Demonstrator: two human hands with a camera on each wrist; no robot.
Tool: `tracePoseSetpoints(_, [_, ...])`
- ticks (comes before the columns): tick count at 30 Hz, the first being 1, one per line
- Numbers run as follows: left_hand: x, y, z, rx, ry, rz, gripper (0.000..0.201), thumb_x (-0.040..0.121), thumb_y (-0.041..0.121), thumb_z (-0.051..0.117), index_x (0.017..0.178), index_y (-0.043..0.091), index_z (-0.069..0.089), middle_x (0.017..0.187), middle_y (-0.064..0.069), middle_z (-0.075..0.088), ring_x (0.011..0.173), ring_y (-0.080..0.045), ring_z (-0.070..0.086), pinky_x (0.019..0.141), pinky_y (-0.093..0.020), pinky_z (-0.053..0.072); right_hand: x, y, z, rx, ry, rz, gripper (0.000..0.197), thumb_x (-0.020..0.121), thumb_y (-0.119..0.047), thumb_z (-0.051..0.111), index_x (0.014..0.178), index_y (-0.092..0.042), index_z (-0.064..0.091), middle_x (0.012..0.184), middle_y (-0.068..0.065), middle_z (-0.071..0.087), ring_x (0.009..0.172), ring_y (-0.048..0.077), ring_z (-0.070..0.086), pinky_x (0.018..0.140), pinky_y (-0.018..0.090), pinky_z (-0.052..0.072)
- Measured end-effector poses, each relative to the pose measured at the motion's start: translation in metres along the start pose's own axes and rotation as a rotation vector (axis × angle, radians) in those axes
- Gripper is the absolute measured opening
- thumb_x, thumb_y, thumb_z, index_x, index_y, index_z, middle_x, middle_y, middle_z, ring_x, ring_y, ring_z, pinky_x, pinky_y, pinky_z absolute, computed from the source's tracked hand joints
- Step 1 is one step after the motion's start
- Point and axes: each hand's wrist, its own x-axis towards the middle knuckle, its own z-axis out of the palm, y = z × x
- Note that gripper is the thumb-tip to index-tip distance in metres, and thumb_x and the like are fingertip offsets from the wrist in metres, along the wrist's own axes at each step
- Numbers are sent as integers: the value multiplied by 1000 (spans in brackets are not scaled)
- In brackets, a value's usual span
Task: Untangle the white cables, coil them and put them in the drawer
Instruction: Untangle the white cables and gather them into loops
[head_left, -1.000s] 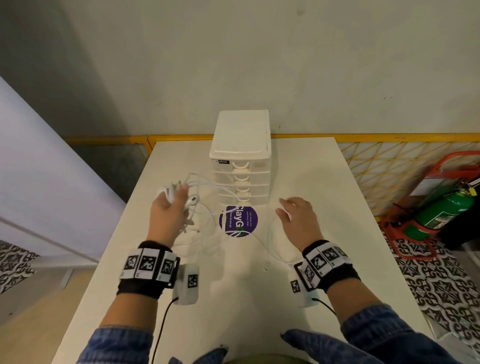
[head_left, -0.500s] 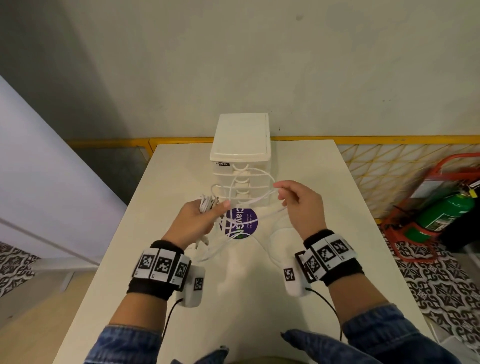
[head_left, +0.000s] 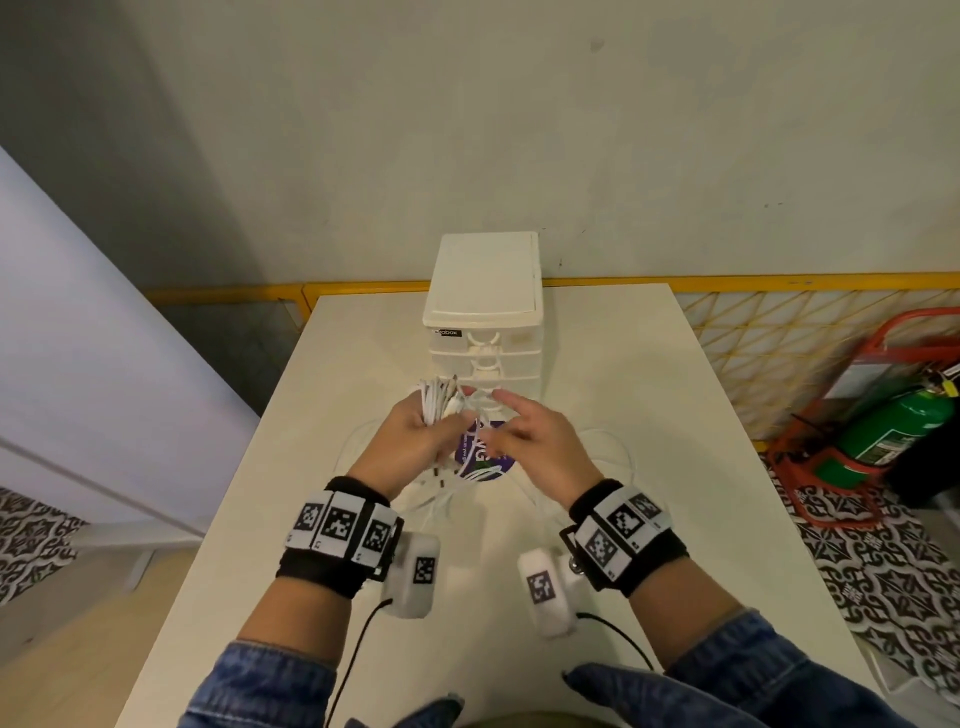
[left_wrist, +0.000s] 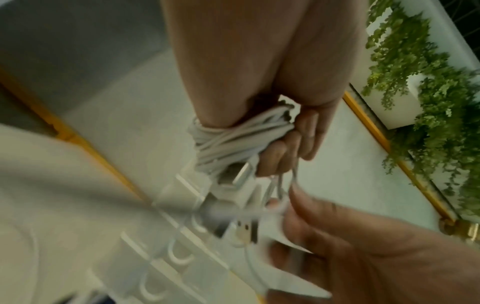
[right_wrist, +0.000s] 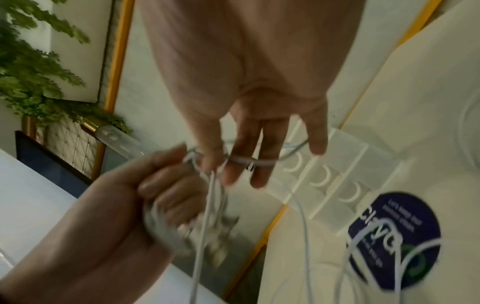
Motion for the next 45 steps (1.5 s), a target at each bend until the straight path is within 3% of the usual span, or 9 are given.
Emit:
tracePoseSetpoints(5, [3,-2,-11,214,10,-43,13,89,15,64,78,16,57,44,10,49,44,-7,46,50,-31,49,7,-1,-20,-420,170,-220,17,83,-22,68,98,-29,73,97,-9,71,96,7,58,93,29,41])
tracePoseSetpoints(10, [5,-4,-7,13,-4,-66,41,91,8,60,54,25,52,44,5,36,43,-13,31,45,-25,28,4,-11,-20,-568,140,-224,36,64,-57,73,95,-39,70,99,-13,62,104,9,49,94,37,34])
tracePoseSetpoints(14, [2,-1,2,33,-84,-53,20,73,16,63,65,7,47,46,2,36,43,-12,30,45,-23,25,1,-10,-4,-662,224,-202,24,72,-48,72,90,-32,73,97,-12,66,101,10,52,91,37,28])
tracePoseSetpoints(20, [-1,-1,1,179,-94,27,12,74,16,60,66,15,52,50,12,48,46,-3,44,50,-19,37,-3,-13,-6,-167,31,-64,11,79,-21,73,90,-17,74,101,1,66,97,9,60,90,21,44])
tracePoseSetpoints(27, [5,-14,-13,440,78,38,49,73,50,73,92,5,63,93,-10,65,74,-15,64,56,-38,53,3,-5,-32,123,553,132,12,86,-14,57,85,-4,64,76,2,62,71,14,56,66,24,40])
tracePoseSetpoints(34, [1,-11,-30,263,331,-89,43,79,35,75,97,-2,63,69,-10,58,57,-22,58,61,-47,57,2,15,-55,507,675,342,33,92,1,35,123,-6,46,74,10,58,53,20,54,68,29,51])
tracePoseSetpoints(37, [3,-10,-28,132,411,-113,43,80,35,74,101,0,63,67,-10,53,50,-18,58,57,-50,55,2,25,-55,328,574,470,50,92,2,32,137,-17,39,76,8,57,54,19,49,61,30,51])
tracePoseSetpoints(40, [4,-10,-21,72,428,-114,45,81,35,73,105,-1,61,68,-10,49,58,-28,61,41,-30,48,-1,29,-50,-13,338,531,44,91,0,32,127,-14,55,80,7,58,60,20,53,60,26,49])
tracePoseSetpoints(45, [1,-7,-4,104,378,-16,22,84,25,72,93,7,65,81,-5,60,66,-12,59,53,-36,56,-4,30,-44,-826,390,216,37,91,-19,51,127,-22,53,130,9,45,122,26,42,100,36,35])
